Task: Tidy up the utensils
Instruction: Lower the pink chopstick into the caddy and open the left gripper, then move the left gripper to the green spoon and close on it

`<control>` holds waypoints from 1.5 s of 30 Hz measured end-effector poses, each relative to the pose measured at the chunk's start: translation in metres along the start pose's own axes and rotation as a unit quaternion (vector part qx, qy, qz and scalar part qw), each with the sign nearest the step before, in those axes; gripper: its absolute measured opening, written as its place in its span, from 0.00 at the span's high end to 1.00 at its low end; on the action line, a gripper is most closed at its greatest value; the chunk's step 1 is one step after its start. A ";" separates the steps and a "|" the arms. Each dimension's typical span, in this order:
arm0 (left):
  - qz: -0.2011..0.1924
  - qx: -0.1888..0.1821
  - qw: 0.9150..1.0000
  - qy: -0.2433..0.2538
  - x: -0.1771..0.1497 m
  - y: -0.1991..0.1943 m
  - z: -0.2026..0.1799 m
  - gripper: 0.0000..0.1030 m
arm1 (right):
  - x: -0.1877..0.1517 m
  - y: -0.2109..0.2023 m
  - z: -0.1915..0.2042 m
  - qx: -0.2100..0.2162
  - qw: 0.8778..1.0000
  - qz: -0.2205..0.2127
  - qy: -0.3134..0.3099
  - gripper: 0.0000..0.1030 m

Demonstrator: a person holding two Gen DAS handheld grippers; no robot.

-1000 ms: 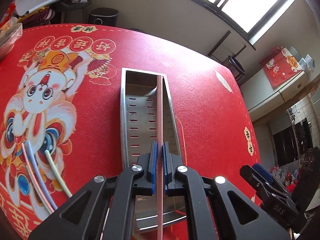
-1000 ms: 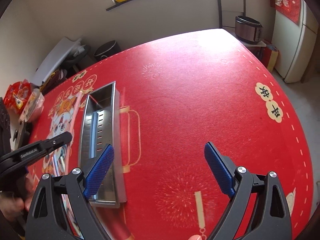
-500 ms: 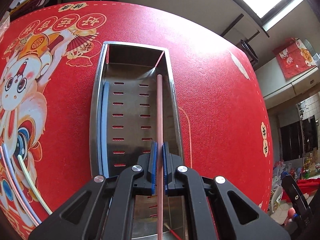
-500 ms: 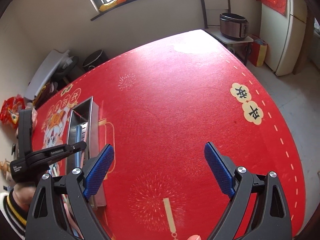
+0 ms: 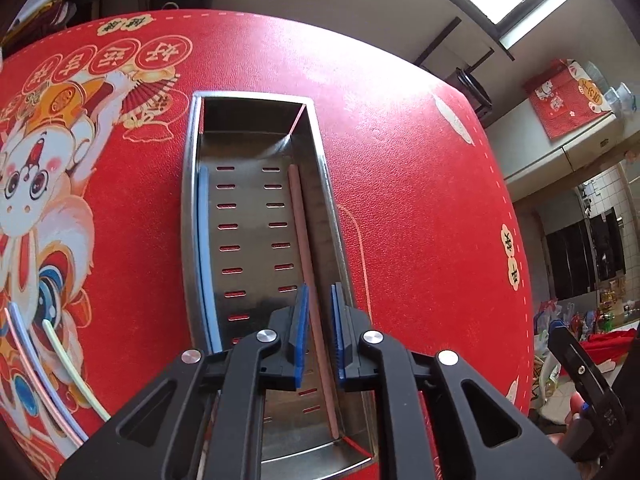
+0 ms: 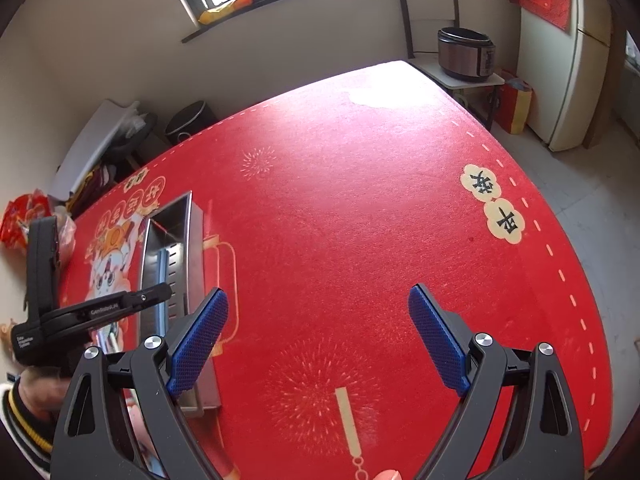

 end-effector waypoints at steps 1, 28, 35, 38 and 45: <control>-0.008 -0.002 1.000 0.006 -0.001 -0.009 0.001 0.85 | -0.002 -0.001 0.005 0.004 1.000 -0.001 -0.001 0.14; -0.046 0.001 0.999 0.020 -0.176 -0.123 0.148 0.76 | -0.106 0.015 0.171 0.064 0.989 0.071 -0.117 0.14; -0.006 -0.032 0.998 0.046 -0.202 -0.098 0.135 0.76 | -0.134 0.018 0.175 0.057 0.987 0.089 -0.117 0.14; 0.007 -0.040 0.998 0.054 -0.206 -0.090 0.133 0.76 | -0.140 0.015 0.171 0.055 0.988 0.090 -0.111 0.14; 0.015 -0.038 0.998 0.052 -0.207 -0.072 0.136 0.77 | -0.148 0.008 0.161 0.043 0.991 0.084 -0.099 0.14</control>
Point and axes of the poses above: each gripper's, at about its wrist camera, not at the fingertips, and y roughly the way its jaws point, z to its left, x to its top, the point moved 10 cm from there along y, roughly the way its jaws point, and after that the axes turned 8 degrees about z, right-handed, at the moved point
